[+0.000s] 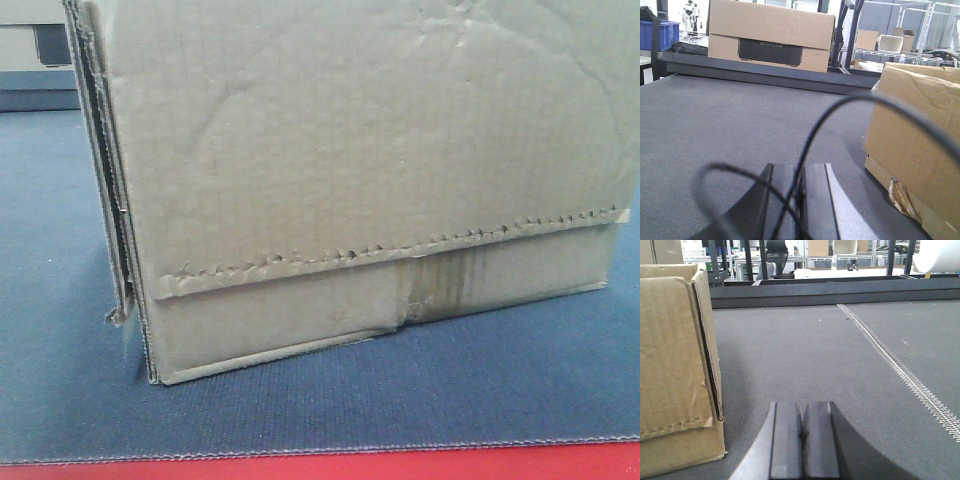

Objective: Grab carton from right shelf to conveyor

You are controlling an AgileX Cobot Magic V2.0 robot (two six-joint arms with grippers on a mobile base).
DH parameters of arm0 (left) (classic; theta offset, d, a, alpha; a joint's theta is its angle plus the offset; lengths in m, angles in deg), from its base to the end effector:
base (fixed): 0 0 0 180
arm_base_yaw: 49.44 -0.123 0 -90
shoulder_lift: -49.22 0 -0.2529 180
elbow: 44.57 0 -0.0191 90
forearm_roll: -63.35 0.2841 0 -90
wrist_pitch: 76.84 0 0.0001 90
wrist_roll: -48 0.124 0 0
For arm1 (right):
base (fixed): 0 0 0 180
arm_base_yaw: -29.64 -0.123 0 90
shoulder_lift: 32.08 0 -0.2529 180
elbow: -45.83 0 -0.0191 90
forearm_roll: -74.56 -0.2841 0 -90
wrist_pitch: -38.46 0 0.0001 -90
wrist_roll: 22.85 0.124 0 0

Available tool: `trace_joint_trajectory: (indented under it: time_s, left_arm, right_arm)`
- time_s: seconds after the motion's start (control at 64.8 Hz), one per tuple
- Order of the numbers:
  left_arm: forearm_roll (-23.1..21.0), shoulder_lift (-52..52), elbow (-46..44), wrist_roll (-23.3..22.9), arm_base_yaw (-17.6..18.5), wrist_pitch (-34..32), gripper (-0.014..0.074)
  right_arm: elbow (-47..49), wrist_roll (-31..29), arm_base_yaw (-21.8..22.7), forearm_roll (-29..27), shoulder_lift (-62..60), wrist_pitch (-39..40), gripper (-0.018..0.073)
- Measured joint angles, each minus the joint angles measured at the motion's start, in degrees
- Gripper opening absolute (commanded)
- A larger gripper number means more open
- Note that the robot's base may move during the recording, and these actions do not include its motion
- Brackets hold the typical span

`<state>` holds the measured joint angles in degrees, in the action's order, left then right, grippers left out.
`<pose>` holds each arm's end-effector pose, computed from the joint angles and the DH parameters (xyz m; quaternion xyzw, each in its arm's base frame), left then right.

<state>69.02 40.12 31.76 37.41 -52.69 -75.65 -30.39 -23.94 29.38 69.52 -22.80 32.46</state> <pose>0.1555 0.0091 0.2119 -0.0496 0.6841 -0.0099 0.7276 0.1561 0.0019 0.2018 0.0197 0.7159 0.0288 0.6973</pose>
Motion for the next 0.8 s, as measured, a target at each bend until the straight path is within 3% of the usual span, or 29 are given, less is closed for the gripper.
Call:
trace_joint_trajectory:
  time_s: [0.803]
  left_arm:
    - [0.00,0.00,0.00,0.00,0.00,0.00,-0.0010]
  right_arm:
    - [0.00,0.00,0.00,0.00,0.00,-0.14,-0.0067]
